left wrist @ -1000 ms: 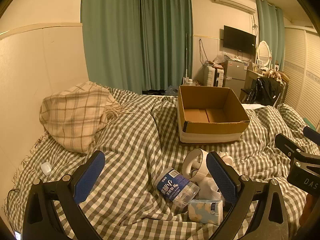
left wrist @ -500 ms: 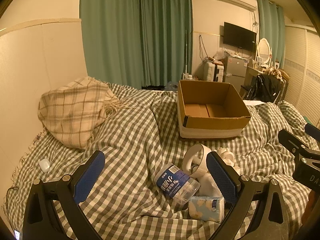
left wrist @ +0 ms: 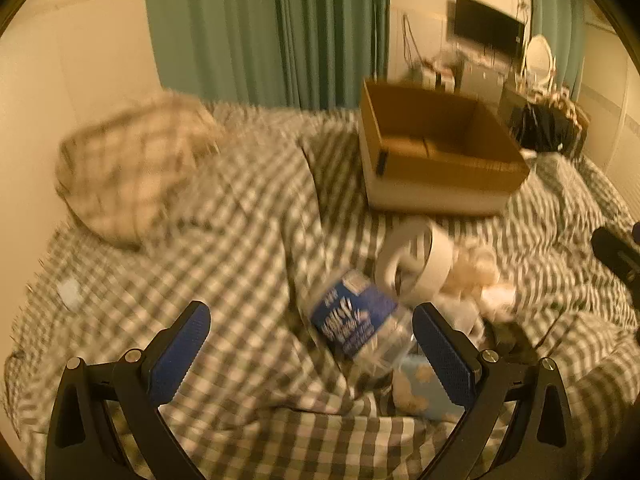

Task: Organize objects
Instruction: 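Grasp the blue-label water bottle with the left tool while the right tool grasps the white crumpled cloth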

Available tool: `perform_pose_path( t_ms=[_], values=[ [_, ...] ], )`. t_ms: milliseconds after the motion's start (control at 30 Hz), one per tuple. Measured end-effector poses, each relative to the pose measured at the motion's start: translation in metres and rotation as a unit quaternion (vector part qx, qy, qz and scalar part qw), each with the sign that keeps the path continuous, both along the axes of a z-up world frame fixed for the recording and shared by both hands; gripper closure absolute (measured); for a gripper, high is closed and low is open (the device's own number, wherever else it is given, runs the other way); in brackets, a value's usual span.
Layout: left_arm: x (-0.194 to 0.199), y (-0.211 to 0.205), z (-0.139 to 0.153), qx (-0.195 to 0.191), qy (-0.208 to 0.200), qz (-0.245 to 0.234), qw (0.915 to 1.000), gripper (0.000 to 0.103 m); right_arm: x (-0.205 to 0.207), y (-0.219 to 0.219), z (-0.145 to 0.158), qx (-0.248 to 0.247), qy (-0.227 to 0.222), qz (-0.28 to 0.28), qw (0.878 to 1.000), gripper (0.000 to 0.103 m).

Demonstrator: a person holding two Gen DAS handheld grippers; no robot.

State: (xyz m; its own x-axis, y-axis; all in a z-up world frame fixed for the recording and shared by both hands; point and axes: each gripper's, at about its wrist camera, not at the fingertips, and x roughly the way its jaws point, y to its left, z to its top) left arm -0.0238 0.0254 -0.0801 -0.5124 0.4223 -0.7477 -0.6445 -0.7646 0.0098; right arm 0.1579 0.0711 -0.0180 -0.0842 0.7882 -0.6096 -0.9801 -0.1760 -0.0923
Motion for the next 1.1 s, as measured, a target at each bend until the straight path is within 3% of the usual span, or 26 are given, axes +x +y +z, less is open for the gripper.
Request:
perform_pose_path(
  t_ms=[233,367,567,767,800,900,933,1100],
  values=[
    [-0.018,0.021,-0.044,-0.046,-0.076,-0.015,0.9959,0.0,-0.008,0.017,-0.026,-0.054,-0.013,0.012,0.998,0.0],
    [-0.027,0.032,-0.052,-0.027,-0.117,-0.037,0.9921,0.0,-0.011,0.028,-0.04,-0.083,-0.015,0.015,0.996,0.0],
    [-0.035,0.055,-0.063,-0.028,-0.166,-0.056,0.9841,0.0,-0.012,0.039,-0.052,-0.112,-0.012,0.01,0.994,0.0],
    [-0.057,0.069,-0.093,-0.021,-0.234,-0.048,0.9708,0.001,-0.016,0.047,-0.061,-0.133,-0.017,0.001,0.991,0.0],
    [-0.058,0.068,-0.094,-0.018,-0.237,-0.049,0.9702,0.002,-0.017,0.048,-0.062,-0.134,-0.019,0.001,0.991,0.0],
    [-0.053,0.063,-0.085,-0.008,-0.222,-0.054,0.9736,0.024,-0.019,0.049,-0.063,-0.137,-0.025,0.002,0.99,0.0],
    [-0.051,0.06,-0.082,-0.009,-0.213,-0.053,0.9756,0.036,-0.02,0.049,-0.063,-0.136,-0.026,0.002,0.99,0.0],
    [-0.052,0.033,-0.059,0.039,-0.209,-0.057,0.9754,0.038,-0.023,0.045,-0.058,-0.125,-0.03,0.005,0.992,0.0]
  ],
)
